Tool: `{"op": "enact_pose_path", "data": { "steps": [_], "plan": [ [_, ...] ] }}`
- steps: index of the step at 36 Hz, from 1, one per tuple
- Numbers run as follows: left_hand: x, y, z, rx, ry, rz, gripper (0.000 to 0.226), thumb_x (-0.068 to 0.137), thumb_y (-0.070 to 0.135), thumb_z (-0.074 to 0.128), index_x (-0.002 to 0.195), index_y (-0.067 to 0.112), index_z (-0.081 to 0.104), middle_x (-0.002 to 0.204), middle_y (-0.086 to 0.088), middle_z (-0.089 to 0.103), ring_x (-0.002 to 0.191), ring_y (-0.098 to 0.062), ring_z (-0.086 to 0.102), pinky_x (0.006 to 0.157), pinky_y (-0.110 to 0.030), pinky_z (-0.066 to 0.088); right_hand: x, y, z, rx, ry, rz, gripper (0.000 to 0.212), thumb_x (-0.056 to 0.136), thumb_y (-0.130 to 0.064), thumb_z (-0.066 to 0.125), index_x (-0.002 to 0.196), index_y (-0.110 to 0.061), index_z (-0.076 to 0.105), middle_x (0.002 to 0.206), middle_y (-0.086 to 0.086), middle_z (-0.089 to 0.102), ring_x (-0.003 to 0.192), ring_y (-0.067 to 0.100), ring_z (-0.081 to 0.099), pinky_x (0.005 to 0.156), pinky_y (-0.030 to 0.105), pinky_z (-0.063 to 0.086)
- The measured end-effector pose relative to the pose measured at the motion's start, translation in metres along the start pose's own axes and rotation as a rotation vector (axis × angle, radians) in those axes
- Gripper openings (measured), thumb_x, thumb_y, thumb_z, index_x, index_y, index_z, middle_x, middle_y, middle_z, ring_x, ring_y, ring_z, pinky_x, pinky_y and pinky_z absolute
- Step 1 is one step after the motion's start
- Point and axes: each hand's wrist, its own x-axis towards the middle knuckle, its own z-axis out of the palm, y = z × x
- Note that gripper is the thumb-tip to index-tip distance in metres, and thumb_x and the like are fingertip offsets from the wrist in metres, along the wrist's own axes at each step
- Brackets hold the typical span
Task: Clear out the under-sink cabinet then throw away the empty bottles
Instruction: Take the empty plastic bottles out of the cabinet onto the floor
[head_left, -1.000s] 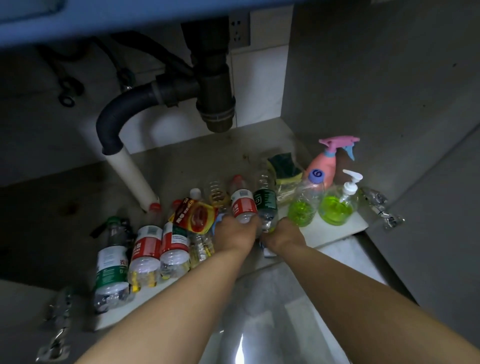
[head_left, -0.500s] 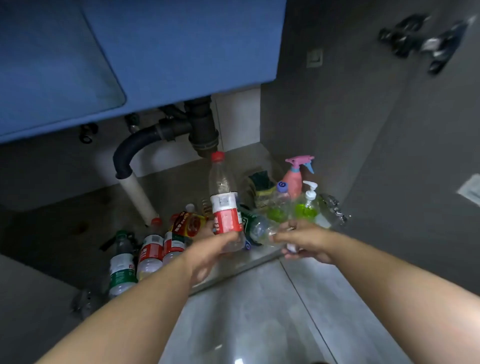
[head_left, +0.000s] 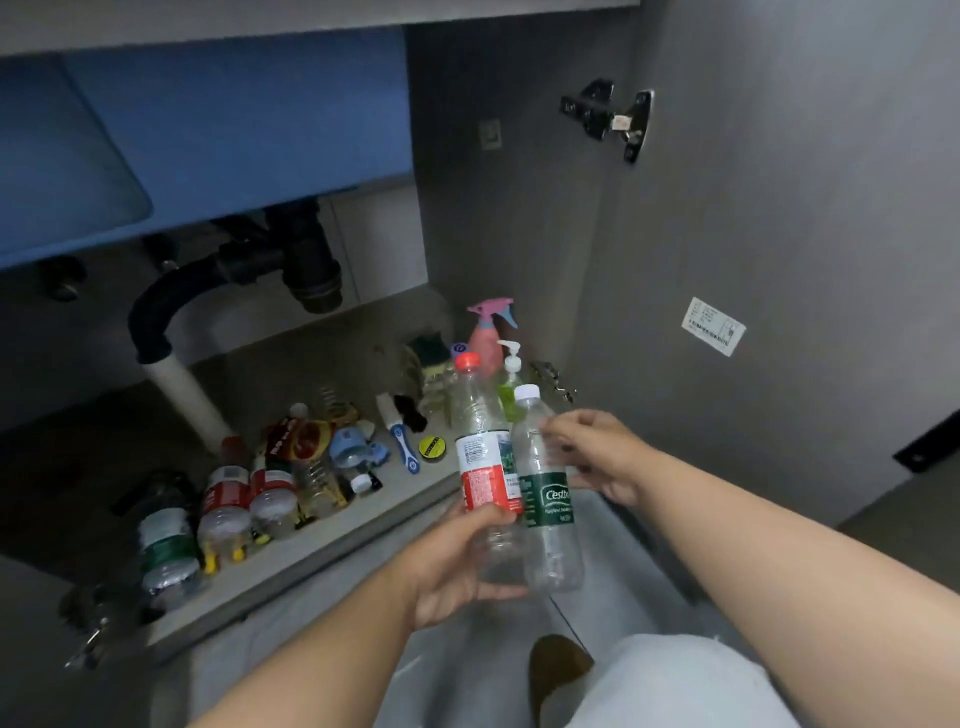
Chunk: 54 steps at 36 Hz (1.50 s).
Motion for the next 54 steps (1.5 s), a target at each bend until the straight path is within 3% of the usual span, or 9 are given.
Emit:
{"op": "enact_pose_path", "data": {
  "steps": [6, 9, 13, 17, 21, 27, 32, 51, 54],
  "plan": [
    [0.034, -0.038, 0.003, -0.217, 0.076, 0.021, 0.075, 0.069, 0.009, 0.086, 0.135, 0.031, 0.057, 0.129, -0.014, 0.068, 0.118, -0.037, 0.066, 0.093, -0.061, 0.054, 0.003, 0.042, 0.000, 0.024, -0.010, 0.096, 0.035, 0.090, -0.020, 0.072, 0.114, 0.000, 0.057, 0.101, 0.018, 0.069, 0.082, 0.027, 0.070, 0.076, 0.039, 0.058],
    [0.049, -0.052, 0.001, -0.219, 0.141, -0.013, 0.075, 0.070, 0.013, 0.086, 0.135, 0.031, 0.054, 0.124, -0.012, 0.071, 0.114, -0.035, 0.069, 0.089, -0.052, 0.057, 0.000, 0.066, -0.010, -0.235, -0.122, 0.171, 0.042, 0.083, -0.027, 0.076, 0.122, -0.033, 0.063, 0.113, 0.002, 0.070, 0.107, 0.022, 0.064, 0.093, 0.047, 0.053],
    [0.065, -0.069, -0.006, -0.111, 0.163, -0.124, 0.071, 0.075, 0.026, 0.085, 0.137, 0.026, 0.052, 0.124, -0.009, 0.072, 0.113, -0.027, 0.071, 0.086, -0.043, 0.059, 0.003, 0.101, -0.030, -0.303, -0.330, 0.367, 0.077, 0.075, -0.019, 0.079, 0.123, -0.070, 0.048, 0.113, 0.000, 0.070, 0.109, 0.023, 0.062, 0.078, 0.043, 0.057],
    [0.083, -0.083, -0.012, 0.034, 0.193, -0.232, 0.068, 0.072, 0.052, 0.086, 0.129, 0.025, 0.061, 0.115, -0.003, 0.076, 0.106, -0.021, 0.074, 0.101, -0.044, 0.054, 0.022, 0.145, -0.037, -0.295, -0.165, 0.382, 0.081, 0.070, -0.024, 0.079, 0.136, -0.052, 0.040, 0.103, 0.002, 0.074, 0.087, 0.019, 0.071, 0.070, 0.035, 0.057],
    [0.100, -0.100, -0.022, 0.122, 0.298, -0.279, 0.063, 0.073, 0.060, 0.080, 0.122, 0.024, 0.068, 0.104, 0.003, 0.079, 0.103, -0.019, 0.073, 0.085, -0.031, 0.053, 0.051, 0.176, -0.034, -0.368, 0.122, 0.365, 0.063, 0.067, -0.037, 0.080, 0.121, -0.022, 0.049, 0.111, 0.009, 0.066, 0.094, 0.024, 0.065, 0.070, 0.038, 0.056],
    [0.129, -0.118, -0.047, 0.126, 0.392, -0.282, 0.054, 0.079, 0.049, 0.081, 0.122, 0.020, 0.068, 0.107, -0.003, 0.078, 0.107, -0.025, 0.071, 0.104, -0.043, 0.051, 0.099, 0.198, -0.030, -0.271, 0.310, 0.323, 0.054, 0.076, -0.052, 0.078, 0.120, -0.026, 0.059, 0.119, 0.006, 0.061, 0.100, 0.025, 0.061, 0.086, 0.052, 0.059],
    [0.157, -0.118, -0.056, 0.190, 0.453, -0.207, 0.060, 0.083, 0.042, 0.081, 0.134, 0.026, 0.055, 0.122, -0.004, 0.071, 0.111, -0.028, 0.069, 0.070, -0.030, 0.053, 0.126, 0.205, -0.030, -0.039, 0.506, 0.332, 0.076, 0.077, -0.052, 0.080, 0.133, -0.014, 0.046, 0.137, 0.014, 0.049, 0.121, 0.033, 0.054, 0.091, 0.047, 0.058],
    [0.255, -0.112, -0.039, 0.335, 0.534, -0.089, 0.062, 0.087, 0.022, 0.078, 0.141, 0.023, 0.046, 0.127, -0.006, 0.064, 0.112, -0.026, 0.065, 0.094, -0.049, 0.058, 0.147, 0.223, -0.041, 0.408, 0.612, 0.334, 0.046, 0.088, -0.009, 0.072, 0.129, -0.004, 0.053, 0.104, 0.014, 0.069, 0.094, 0.027, 0.071, 0.084, 0.039, 0.060],
    [0.261, -0.110, -0.034, 0.332, 0.475, -0.046, 0.069, 0.088, 0.014, 0.075, 0.145, 0.029, 0.040, 0.131, -0.004, 0.063, 0.117, -0.022, 0.063, 0.103, -0.052, 0.051, 0.146, 0.225, -0.044, 0.400, 0.572, 0.321, 0.017, 0.092, -0.008, 0.066, 0.105, -0.014, 0.056, 0.110, 0.015, 0.065, 0.093, 0.021, 0.066, 0.086, 0.039, 0.059]
  ]
}}
